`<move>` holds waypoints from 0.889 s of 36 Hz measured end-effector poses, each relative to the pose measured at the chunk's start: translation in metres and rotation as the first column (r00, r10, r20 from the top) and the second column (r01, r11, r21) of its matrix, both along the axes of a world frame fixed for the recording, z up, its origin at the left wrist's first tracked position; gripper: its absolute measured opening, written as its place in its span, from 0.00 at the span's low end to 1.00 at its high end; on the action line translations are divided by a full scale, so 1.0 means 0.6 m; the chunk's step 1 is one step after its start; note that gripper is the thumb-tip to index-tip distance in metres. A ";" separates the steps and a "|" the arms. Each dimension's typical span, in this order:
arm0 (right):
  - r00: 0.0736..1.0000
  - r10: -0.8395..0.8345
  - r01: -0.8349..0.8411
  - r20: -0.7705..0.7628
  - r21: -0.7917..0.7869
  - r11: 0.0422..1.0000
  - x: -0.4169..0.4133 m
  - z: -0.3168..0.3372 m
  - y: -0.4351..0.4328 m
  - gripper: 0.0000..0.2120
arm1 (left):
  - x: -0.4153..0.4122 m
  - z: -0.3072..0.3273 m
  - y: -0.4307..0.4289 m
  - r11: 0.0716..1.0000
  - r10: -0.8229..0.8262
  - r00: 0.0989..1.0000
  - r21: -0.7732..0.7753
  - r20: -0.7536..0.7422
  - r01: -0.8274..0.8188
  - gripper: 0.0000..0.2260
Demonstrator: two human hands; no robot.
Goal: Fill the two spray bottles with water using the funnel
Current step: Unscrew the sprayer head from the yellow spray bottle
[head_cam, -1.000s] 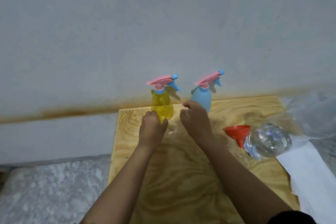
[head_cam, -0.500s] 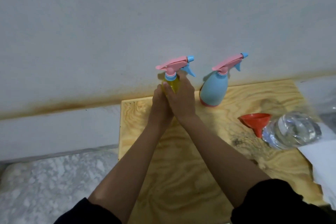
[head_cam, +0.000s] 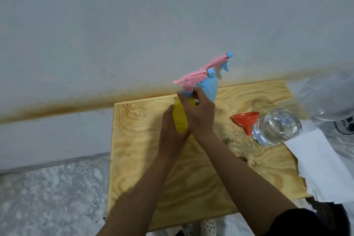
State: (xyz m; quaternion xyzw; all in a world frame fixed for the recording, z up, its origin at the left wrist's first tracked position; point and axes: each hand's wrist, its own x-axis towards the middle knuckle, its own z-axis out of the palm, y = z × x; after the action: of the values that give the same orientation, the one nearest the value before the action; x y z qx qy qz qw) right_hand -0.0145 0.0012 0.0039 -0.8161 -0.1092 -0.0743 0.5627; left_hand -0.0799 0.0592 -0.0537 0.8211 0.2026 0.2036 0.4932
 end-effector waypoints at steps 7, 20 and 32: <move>0.998 0.046 -0.047 -0.035 -0.021 0.999 0.012 0.001 -0.077 0.15 | -0.015 0.007 -0.054 0.993 -0.115 0.992 -0.015 -0.053 0.114 0.35; 0.900 0.338 -0.282 -0.275 0.224 0.933 0.012 0.013 -0.130 0.16 | -0.040 0.031 -0.108 0.991 -0.099 0.993 -0.099 -0.061 0.093 0.34; 0.846 0.498 -0.389 -0.189 0.421 0.820 0.003 0.026 -0.155 0.09 | -0.043 0.030 -0.126 0.996 -0.043 0.999 -0.082 -0.018 0.042 0.33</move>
State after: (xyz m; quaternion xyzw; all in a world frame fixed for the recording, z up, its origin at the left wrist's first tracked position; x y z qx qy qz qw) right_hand -0.0125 -0.0917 0.0197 -0.6494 -0.1985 0.1619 0.7160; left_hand -0.1056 -0.0165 -0.0355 0.8065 0.1981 0.1765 0.5283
